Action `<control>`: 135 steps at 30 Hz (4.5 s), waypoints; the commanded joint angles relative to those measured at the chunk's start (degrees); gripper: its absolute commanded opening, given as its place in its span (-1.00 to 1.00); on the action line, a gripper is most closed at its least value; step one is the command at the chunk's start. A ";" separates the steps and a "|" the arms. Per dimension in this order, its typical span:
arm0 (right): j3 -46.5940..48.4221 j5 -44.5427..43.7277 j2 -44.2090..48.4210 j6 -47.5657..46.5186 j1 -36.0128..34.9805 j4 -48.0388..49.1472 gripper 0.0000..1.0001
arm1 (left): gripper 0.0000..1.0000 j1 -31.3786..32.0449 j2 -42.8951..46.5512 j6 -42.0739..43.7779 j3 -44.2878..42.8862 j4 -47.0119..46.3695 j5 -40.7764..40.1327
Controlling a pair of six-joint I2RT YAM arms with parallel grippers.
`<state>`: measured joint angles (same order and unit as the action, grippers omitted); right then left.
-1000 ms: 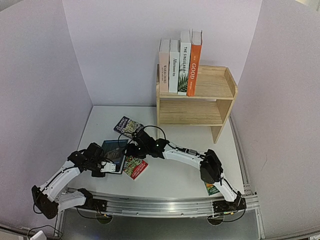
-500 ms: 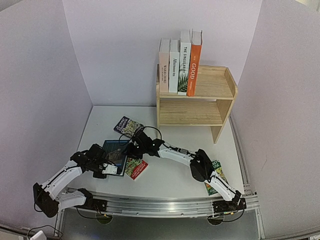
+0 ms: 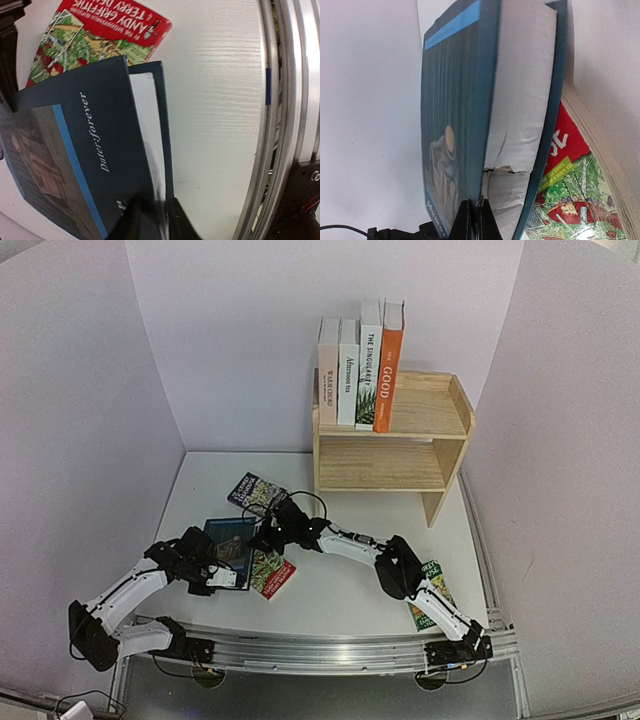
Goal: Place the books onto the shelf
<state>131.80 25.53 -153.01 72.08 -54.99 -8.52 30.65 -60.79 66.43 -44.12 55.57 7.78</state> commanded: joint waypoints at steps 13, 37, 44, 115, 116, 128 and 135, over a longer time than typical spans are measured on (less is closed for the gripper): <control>-26.66 -2.10 22.79 -30.93 -0.44 3.78 -1.00 | 0.99 -17.86 -9.74 -20.15 -22.64 12.87 19.51; -46.50 -0.25 42.46 -71.41 -4.17 3.60 -1.00 | 0.99 -17.82 -29.56 -6.33 -34.02 32.22 36.74; -45.82 -1.14 41.99 -75.26 -4.16 3.68 -1.00 | 0.99 -14.47 -28.49 -3.87 -29.69 34.18 39.80; -20.14 -91.45 12.75 -110.07 -22.71 31.38 0.00 | -0.47 -27.88 -33.62 -78.86 -46.49 21.74 38.51; -20.53 -91.55 13.24 -110.08 -22.71 31.56 -0.12 | -0.41 -27.86 -33.64 -78.65 -46.57 21.71 38.70; -27.38 -86.75 24.43 -99.91 -22.71 31.94 -0.76 | 0.99 -29.99 -31.90 -74.83 -57.10 19.03 40.43; -36.09 -62.92 41.68 -76.38 -20.78 13.36 -0.86 | 0.99 -37.91 -28.57 -78.48 -67.94 8.83 36.11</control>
<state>98.54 -53.83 -125.85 -22.34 -77.32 13.09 -3.19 -94.28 -10.33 -106.08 71.75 46.54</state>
